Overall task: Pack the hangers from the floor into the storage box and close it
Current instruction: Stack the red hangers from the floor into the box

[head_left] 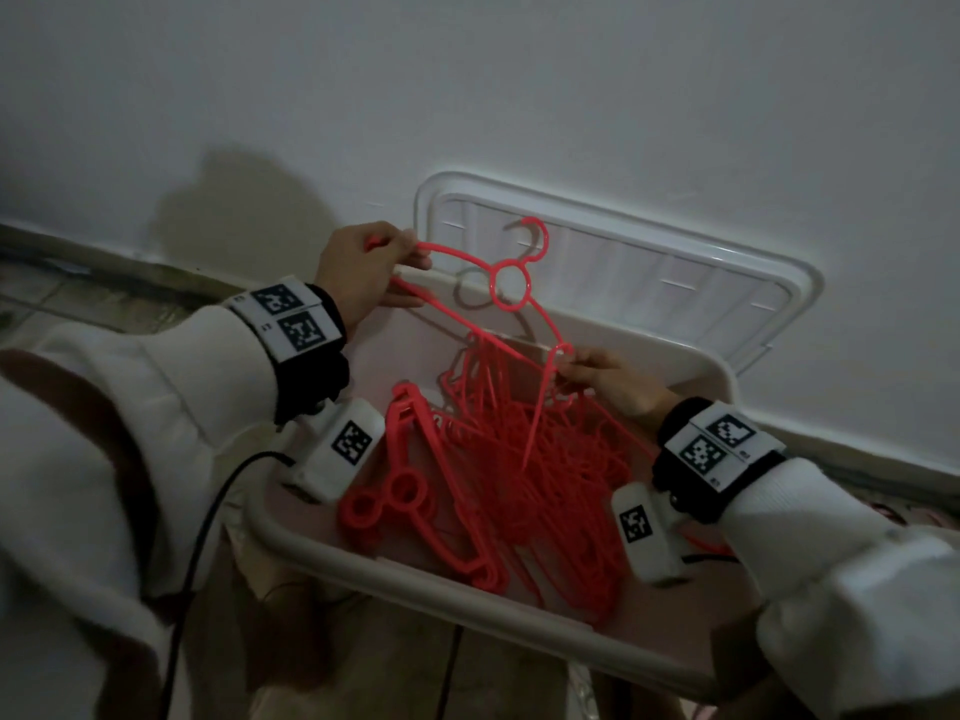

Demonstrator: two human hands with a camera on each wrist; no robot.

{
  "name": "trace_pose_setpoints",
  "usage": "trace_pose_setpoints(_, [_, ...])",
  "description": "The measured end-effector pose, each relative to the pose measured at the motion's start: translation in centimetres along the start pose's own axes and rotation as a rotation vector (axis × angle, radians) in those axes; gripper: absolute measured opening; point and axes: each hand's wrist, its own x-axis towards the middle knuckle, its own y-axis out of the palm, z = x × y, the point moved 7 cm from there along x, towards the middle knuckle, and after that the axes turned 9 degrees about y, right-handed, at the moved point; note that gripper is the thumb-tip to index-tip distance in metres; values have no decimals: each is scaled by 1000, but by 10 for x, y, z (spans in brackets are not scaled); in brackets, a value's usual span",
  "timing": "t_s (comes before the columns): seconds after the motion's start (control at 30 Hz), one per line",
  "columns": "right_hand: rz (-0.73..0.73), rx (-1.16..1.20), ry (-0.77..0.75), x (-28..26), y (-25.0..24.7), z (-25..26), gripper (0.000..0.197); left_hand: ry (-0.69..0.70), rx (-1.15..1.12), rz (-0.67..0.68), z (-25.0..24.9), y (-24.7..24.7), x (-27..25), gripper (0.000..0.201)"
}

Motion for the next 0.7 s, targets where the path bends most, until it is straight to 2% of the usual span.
trace_pose_setpoints(0.13, [-53, -181, 20, -5, -5, -8, 33, -87, 35, 58, 14, -5, -1, 28])
trace_pose_setpoints(0.27, [-66, -191, 49, -13, -13, -9, 30, -35, 152, 155, 15, -5, -2, 26])
trace_pose_setpoints(0.33, [-68, -362, 94, -15, -17, -14, 22, -22, 196, 204, 16, -2, -4, 24])
trace_pose_setpoints(0.43, [-99, -624, 123, -22, -22, -14, 6, -36, 182, 178, 15, -4, -2, 25])
trace_pose_setpoints(0.57, [-113, -604, 42, -27, -22, -4, 7, 40, 242, 166, 3, -8, 4, 25])
trace_pose_setpoints(0.63, [-129, -640, 43, -24, -26, -4, 4, 31, 227, 188, 2, -6, 3, 24])
trace_pose_setpoints(0.7, [-151, -684, 60, -20, -31, -7, 11, -5, 203, 261, 2, 0, -1, 23])
